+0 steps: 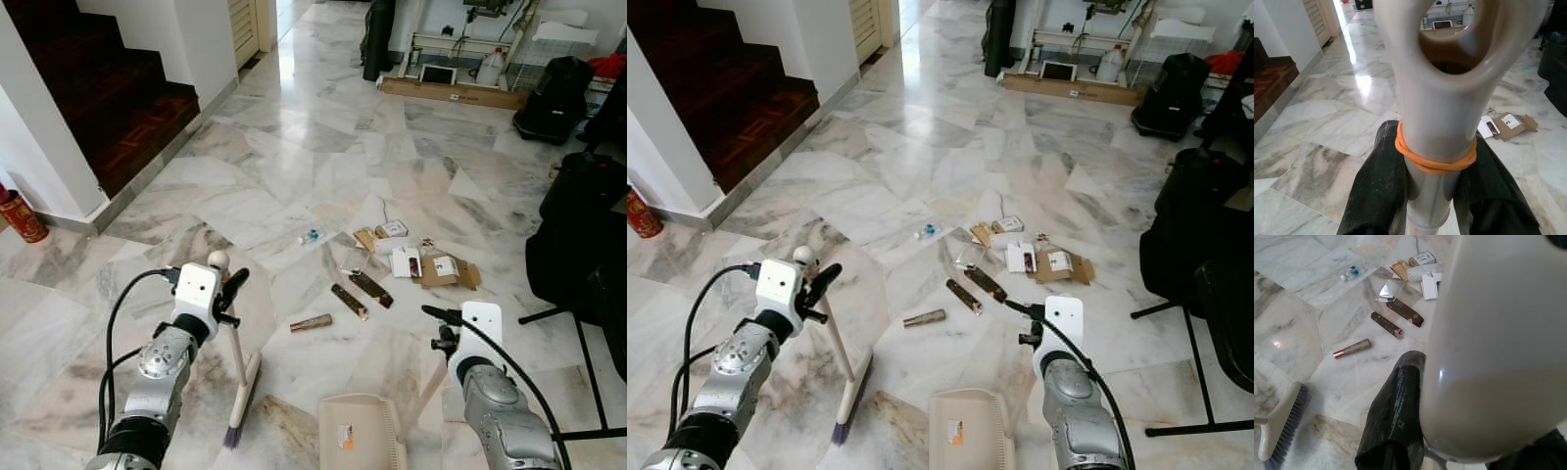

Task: Sweep floor

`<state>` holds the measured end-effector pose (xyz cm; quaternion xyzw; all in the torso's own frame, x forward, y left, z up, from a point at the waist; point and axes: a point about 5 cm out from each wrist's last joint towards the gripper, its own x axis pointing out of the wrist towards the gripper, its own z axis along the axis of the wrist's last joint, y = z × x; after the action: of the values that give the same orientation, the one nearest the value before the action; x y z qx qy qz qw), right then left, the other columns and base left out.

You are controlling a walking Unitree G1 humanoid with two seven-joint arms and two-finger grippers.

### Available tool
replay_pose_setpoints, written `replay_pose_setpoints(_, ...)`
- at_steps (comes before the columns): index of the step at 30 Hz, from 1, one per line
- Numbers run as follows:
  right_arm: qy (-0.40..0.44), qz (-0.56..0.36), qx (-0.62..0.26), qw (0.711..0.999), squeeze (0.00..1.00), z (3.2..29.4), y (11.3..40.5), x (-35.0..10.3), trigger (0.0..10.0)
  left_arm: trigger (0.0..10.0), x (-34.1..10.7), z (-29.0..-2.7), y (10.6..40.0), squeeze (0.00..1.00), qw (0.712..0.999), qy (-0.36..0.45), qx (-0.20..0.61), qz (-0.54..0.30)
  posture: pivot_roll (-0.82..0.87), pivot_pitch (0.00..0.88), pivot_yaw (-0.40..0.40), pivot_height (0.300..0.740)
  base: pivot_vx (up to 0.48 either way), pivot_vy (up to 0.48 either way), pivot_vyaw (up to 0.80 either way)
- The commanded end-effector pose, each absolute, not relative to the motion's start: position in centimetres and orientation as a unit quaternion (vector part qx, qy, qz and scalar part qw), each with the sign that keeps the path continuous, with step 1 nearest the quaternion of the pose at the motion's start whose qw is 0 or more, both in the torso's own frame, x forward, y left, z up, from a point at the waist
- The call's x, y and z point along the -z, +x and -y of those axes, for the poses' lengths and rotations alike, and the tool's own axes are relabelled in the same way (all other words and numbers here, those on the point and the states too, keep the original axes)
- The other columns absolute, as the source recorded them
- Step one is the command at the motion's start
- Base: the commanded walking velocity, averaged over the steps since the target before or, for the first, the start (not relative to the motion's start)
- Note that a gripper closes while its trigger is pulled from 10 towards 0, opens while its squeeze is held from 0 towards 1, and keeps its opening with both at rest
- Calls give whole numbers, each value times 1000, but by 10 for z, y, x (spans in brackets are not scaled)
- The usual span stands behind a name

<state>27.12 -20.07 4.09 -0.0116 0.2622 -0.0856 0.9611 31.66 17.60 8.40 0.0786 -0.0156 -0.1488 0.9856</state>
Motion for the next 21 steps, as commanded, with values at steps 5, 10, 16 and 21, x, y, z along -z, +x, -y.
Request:
replay_pose_setpoints(5,-6,-266,84,960,0,199,272,-41,0,10000,-90,-177,320,0,983,95,153,22,64,88,12,740,0,0,0)
replay_pose_setpoints(10,-2,-262,83,961,0,198,273,-41,0,10000,-90,-177,320,0,983,98,155,21,65,83,10,740,0,0,0)
replay_pose_setpoints(16,10,-223,83,971,0,194,280,-51,0,10000,-89,-177,320,0,983,100,151,22,61,72,8,740,0,0,0)
replay_pose_setpoints(21,9,-193,87,977,0,190,290,-57,392,10000,-90,-182,320,0,985,107,133,26,63,58,5,740,0,0,0)
